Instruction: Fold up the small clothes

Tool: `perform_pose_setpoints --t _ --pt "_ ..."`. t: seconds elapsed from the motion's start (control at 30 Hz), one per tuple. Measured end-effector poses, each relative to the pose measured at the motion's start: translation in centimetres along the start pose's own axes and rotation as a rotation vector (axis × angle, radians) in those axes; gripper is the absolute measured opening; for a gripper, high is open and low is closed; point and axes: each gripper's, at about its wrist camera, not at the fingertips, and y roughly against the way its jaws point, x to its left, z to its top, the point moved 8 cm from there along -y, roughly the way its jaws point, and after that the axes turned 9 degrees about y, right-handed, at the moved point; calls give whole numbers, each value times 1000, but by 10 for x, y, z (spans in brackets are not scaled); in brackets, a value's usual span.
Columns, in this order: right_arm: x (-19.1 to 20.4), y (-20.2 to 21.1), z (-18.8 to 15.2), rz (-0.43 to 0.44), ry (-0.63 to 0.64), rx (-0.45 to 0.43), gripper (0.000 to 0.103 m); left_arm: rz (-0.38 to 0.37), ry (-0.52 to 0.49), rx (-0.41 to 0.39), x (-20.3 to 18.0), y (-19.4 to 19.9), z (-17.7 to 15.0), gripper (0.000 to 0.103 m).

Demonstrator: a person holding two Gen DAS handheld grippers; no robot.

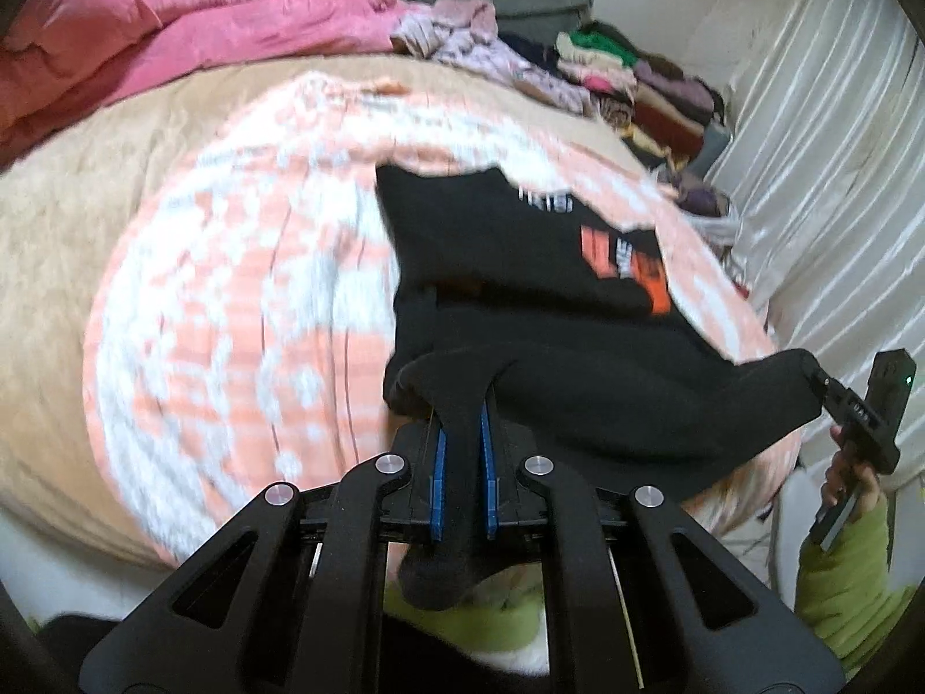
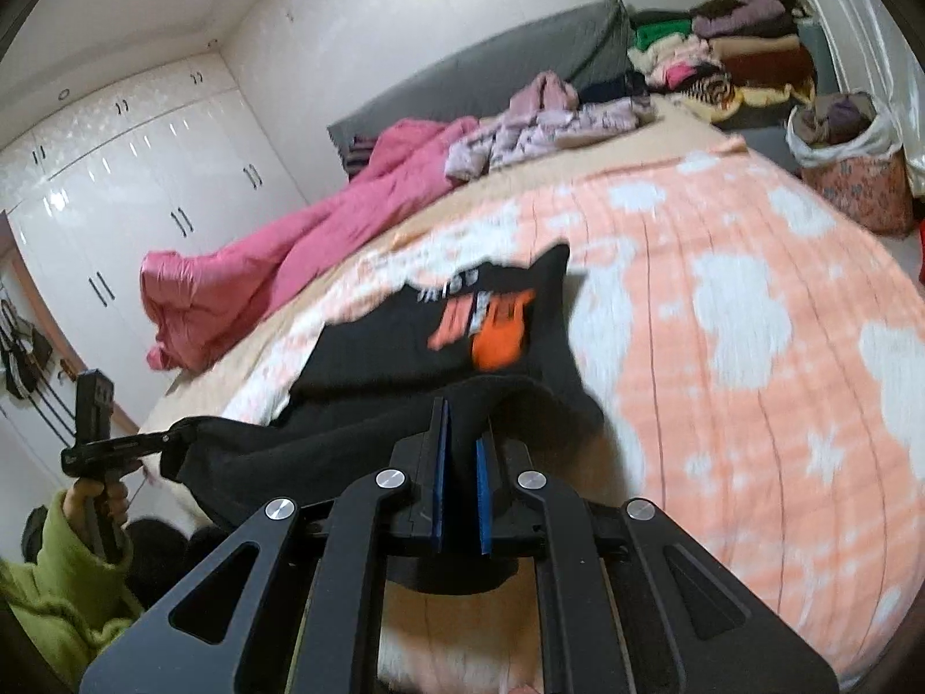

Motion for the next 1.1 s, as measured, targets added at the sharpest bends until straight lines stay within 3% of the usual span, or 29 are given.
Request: perform_pose_setpoints --t 0.27,0.5,0.77,1.1 --pt "-9 -18 55 -49 38 -59 7 -5 27 -72 -6 -11 54 3" --pt "-22 -53 82 -85 39 -58 7 24 29 -108 -14 -32 94 3" --pt "-46 -92 90 -124 5 -16 7 74 20 -99 -13 -67 118 3" --pt "-68 -136 73 -166 -29 71 7 129 -10 -44 4 -110 120 4"
